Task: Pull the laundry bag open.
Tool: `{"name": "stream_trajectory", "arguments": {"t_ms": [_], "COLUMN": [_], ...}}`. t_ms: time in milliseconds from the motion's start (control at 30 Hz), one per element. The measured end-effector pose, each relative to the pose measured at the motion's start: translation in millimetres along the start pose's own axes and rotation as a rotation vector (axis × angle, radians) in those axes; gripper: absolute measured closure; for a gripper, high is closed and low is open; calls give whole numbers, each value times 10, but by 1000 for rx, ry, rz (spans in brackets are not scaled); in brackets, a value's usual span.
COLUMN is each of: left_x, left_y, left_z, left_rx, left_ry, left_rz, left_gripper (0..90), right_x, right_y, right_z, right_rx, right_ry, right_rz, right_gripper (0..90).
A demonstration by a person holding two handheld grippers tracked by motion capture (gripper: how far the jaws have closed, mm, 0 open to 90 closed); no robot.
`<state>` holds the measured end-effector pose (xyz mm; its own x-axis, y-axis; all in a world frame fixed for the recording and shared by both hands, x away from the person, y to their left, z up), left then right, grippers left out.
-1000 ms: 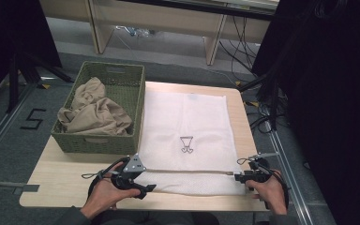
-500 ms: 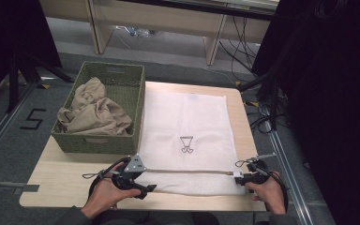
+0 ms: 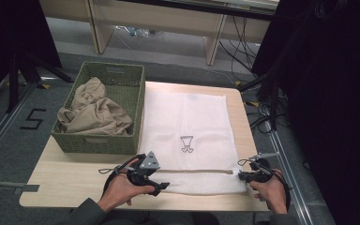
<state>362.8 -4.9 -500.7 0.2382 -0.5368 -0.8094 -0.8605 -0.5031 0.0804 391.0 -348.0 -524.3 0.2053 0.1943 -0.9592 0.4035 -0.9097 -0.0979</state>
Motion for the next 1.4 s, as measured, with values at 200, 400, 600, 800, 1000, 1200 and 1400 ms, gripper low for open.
{"name": "stream_trajectory", "arguments": {"t_ms": [200, 400, 600, 800, 1000, 1200, 1400], "left_x": [179, 406, 622, 806, 1000, 1195, 1306], "left_y": [88, 214, 317, 340, 342, 390, 409], "left_z": [-248, -469, -734, -982, -1154, -1298, -1382], "left_rx": [21, 56, 87, 104, 123, 169, 213], "left_ry": [17, 1, -3, 3, -17, -34, -49], "left_rz": [36, 71, 112, 124, 146, 146, 130], "left_gripper": [305, 334, 430, 556, 587, 612, 629], "right_x": [-147, -263, -338, -402, -426, -440, -462], "right_y": [-68, -138, -217, -284, -334, -390, -429], "right_z": [-45, -73, -95, -114, -125, -145, -167], "right_rx": [-36, -66, -99, -138, -154, -174, -203], "right_ry": [59, 93, 111, 128, 136, 141, 146], "right_rz": [23, 35, 43, 54, 50, 43, 47], "right_gripper": [877, 882, 882, 882, 882, 883, 885]}}
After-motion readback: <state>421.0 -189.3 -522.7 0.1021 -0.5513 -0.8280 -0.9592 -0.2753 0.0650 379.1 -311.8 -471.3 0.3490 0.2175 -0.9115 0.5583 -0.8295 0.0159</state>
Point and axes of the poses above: each handheld gripper's, and its own axes: x roughly forward along the jaws, z roughly out of its underside, y roughly to its right, the point moved 6 cm from there along x, roughly forward along the jaws, and after that the axes turned 13 degrees about -y, right-handed, at the moved point
